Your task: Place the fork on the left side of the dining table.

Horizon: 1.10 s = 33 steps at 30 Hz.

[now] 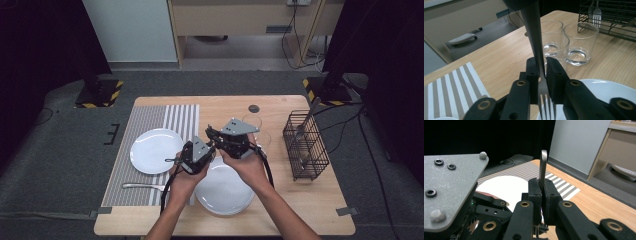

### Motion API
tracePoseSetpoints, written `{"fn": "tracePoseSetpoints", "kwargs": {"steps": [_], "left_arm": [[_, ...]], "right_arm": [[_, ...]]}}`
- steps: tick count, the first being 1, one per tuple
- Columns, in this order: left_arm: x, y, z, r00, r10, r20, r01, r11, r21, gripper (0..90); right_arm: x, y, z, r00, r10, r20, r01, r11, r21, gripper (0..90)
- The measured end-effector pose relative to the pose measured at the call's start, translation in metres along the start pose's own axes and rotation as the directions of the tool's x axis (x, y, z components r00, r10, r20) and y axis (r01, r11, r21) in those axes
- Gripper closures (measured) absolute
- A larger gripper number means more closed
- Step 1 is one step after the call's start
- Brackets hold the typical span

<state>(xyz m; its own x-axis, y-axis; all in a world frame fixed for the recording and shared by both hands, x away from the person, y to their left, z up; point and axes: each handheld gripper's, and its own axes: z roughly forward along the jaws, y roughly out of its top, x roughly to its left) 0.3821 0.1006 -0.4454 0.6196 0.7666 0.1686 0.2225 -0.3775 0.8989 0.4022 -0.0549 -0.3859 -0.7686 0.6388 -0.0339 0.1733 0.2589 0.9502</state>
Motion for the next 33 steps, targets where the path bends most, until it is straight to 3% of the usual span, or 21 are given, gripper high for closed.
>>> {"fn": "tracePoseSetpoints", "kwargs": {"steps": [6,12,24,33], "left_arm": [[0.003,-0.001,0.002,0.9987,-0.046,0.022,0.046,0.9989,0.0,84.5],[0.004,0.0,0.002,0.9988,-0.046,0.019,0.046,0.9989,-0.004,85.2],[0.007,0.005,0.004,0.9991,-0.04,0.017,0.04,0.9991,-0.01,85.2],[0.009,0.007,0.005,0.9987,-0.049,0.015,0.049,0.9987,-0.016,85.2]], "right_arm": [[-0.002,-0.002,-0.003,1.0,0.003,0.006,-0.003,1.0,0.003,85.6],[-0.004,-0.006,-0.008,0.9998,0.014,0.016,-0.014,1.0,-0.007,81.9],[-0.006,-0.02,-0.026,0.9985,-0.016,0.053,0.016,1.0,-0.001,69.4],[-0.011,-0.033,-0.03,0.9967,0.0,0.081,-0.001,1.0,0.006,61.6]]}}
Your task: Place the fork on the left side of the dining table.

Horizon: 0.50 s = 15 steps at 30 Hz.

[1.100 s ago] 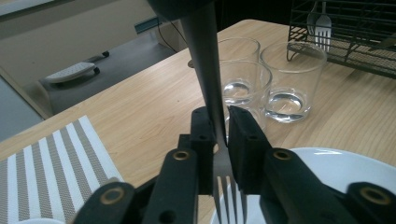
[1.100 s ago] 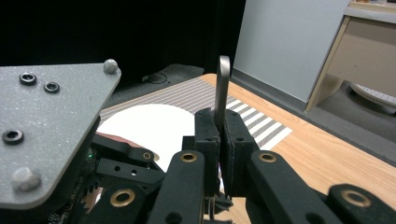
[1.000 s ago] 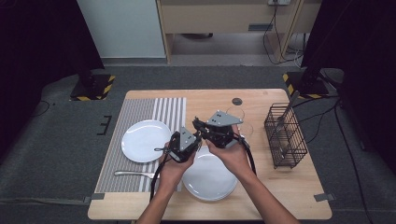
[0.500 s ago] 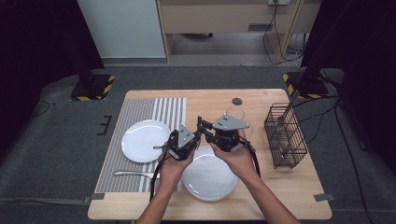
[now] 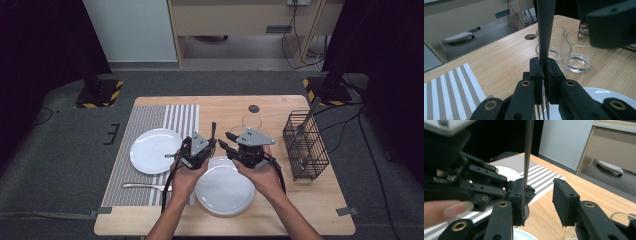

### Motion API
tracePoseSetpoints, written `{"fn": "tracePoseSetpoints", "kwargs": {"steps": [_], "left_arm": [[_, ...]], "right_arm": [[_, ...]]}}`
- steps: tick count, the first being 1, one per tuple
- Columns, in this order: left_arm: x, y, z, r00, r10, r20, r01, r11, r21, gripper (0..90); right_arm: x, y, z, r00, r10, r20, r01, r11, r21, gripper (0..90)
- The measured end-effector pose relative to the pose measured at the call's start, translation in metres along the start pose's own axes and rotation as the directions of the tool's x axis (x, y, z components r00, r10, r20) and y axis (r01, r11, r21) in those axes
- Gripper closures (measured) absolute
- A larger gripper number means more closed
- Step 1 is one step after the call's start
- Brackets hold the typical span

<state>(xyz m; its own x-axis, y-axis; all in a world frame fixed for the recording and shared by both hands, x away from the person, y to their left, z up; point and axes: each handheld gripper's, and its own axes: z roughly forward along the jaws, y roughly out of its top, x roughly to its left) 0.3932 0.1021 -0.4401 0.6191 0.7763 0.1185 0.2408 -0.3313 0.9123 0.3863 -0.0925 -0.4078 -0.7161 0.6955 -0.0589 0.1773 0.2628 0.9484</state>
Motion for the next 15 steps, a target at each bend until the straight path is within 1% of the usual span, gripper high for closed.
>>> {"fn": "tracePoseSetpoints", "kwargs": {"steps": [6,15], "left_arm": [[0.0,0.002,-0.001,1.0,0.002,0.001,-0.002,1.0,-0.004,85.3],[-0.001,0.005,-0.001,0.9999,0.009,0.01,-0.009,0.9999,-0.006,85.2]], "right_arm": [[-0.001,-0.012,0.004,0.9999,0.015,0.009,-0.015,1.0,0.014,58.5],[0.002,-0.026,0.01,0.9995,0.03,-0.002,-0.03,0.999,0.036,55.6]]}}
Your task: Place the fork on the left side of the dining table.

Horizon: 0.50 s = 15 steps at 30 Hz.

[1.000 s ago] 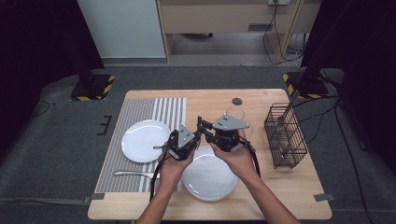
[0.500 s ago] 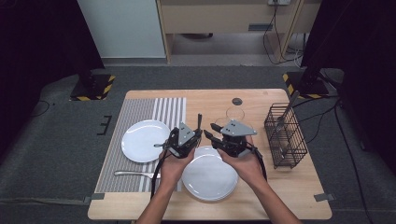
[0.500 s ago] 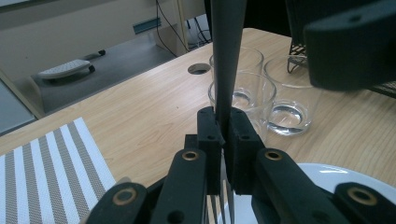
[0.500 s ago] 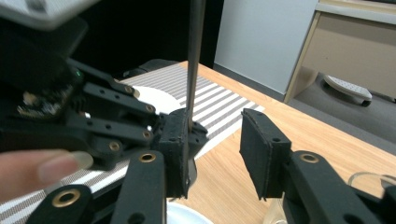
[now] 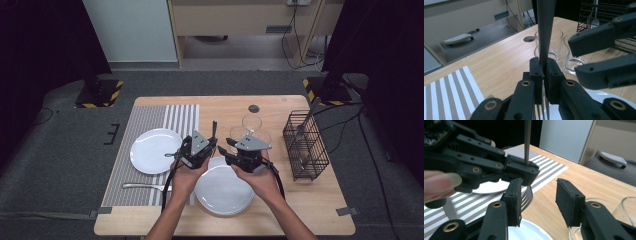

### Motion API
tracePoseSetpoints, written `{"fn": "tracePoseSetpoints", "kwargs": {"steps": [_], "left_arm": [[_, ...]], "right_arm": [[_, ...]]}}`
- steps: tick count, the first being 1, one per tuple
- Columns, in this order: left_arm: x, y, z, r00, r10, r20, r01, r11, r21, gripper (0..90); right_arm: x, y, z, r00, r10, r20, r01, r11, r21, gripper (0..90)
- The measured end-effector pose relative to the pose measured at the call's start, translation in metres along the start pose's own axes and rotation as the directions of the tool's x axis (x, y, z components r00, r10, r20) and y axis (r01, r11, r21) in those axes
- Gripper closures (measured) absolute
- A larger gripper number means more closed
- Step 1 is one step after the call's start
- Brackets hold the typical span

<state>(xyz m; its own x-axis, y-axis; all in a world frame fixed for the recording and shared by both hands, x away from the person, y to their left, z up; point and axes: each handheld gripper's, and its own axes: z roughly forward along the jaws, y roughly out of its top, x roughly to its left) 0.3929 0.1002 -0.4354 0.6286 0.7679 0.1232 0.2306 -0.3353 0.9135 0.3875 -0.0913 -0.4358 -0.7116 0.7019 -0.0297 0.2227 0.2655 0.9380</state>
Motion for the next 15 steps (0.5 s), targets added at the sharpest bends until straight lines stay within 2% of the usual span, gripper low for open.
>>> {"fn": "tracePoseSetpoints", "kwargs": {"steps": [7,15], "left_arm": [[-0.001,0.002,0.002,1.0,0.0,0.006,0.0,1.0,-0.002,85.2],[-0.003,0.005,0.006,1.0,0.006,0.004,-0.006,1.0,-0.003,85.2]], "right_arm": [[-0.002,-0.012,0.004,0.9998,0.02,0.002,-0.02,1.0,0.024,55.0],[-0.002,-0.023,0.015,0.999,0.046,0.0,-0.046,0.998,0.047,55.5]]}}
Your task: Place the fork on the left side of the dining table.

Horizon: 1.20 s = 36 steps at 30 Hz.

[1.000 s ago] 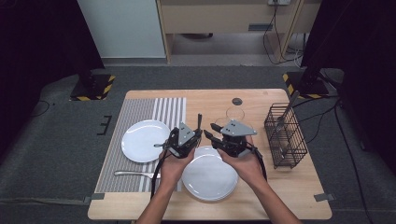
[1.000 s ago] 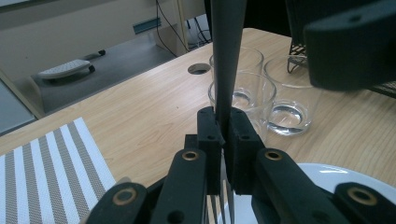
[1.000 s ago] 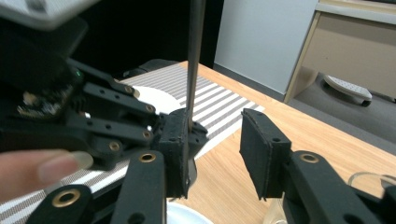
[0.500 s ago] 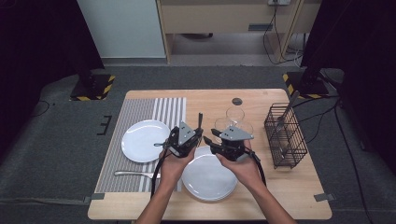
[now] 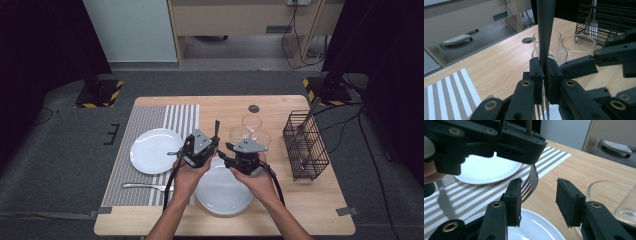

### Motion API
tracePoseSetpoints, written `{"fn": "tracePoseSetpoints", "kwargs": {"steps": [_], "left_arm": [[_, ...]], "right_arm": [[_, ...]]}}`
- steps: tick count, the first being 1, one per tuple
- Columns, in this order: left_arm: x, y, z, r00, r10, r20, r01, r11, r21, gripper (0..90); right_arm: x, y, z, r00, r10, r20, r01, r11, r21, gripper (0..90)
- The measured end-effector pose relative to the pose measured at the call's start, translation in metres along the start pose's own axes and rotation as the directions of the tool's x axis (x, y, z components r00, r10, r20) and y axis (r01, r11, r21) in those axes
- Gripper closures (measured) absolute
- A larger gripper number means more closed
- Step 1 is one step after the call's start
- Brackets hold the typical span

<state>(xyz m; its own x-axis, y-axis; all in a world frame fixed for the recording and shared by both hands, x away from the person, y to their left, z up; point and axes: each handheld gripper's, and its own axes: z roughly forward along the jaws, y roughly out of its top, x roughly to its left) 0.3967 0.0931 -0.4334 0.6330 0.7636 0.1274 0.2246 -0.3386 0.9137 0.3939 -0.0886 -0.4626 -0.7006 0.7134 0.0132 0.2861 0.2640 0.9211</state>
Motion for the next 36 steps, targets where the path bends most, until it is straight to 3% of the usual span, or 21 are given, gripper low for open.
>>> {"fn": "tracePoseSetpoints", "kwargs": {"steps": [4,7,22,36], "left_arm": [[0.001,0.005,0.005,1.0,0.001,0.003,-0.001,1.0,-0.003,85.2],[0.003,0.01,0.008,0.9995,-0.027,0.015,0.027,0.9995,-0.014,85.2],[0.002,0.04,0.028,0.9999,-0.002,0.014,0.002,0.9996,-0.028,85.2],[-0.009,0.055,0.043,0.999,-0.017,0.042,0.019,0.9988,-0.046,85.2]], "right_arm": [[-0.005,-0.001,0.005,0.9998,0.015,0.011,-0.015,1.0,0.005,55.8],[-0.011,0.0,0.007,0.9993,0.035,0.009,-0.035,0.999,0.004,55.8],[-0.033,0.01,0.013,0.9944,0.104,0.014,-0.104,0.994,-0.022,56.6],[-0.057,0.009,0.015,0.9758,0.218,-0.014,-0.218,0.974,-0.062,72.3]]}}
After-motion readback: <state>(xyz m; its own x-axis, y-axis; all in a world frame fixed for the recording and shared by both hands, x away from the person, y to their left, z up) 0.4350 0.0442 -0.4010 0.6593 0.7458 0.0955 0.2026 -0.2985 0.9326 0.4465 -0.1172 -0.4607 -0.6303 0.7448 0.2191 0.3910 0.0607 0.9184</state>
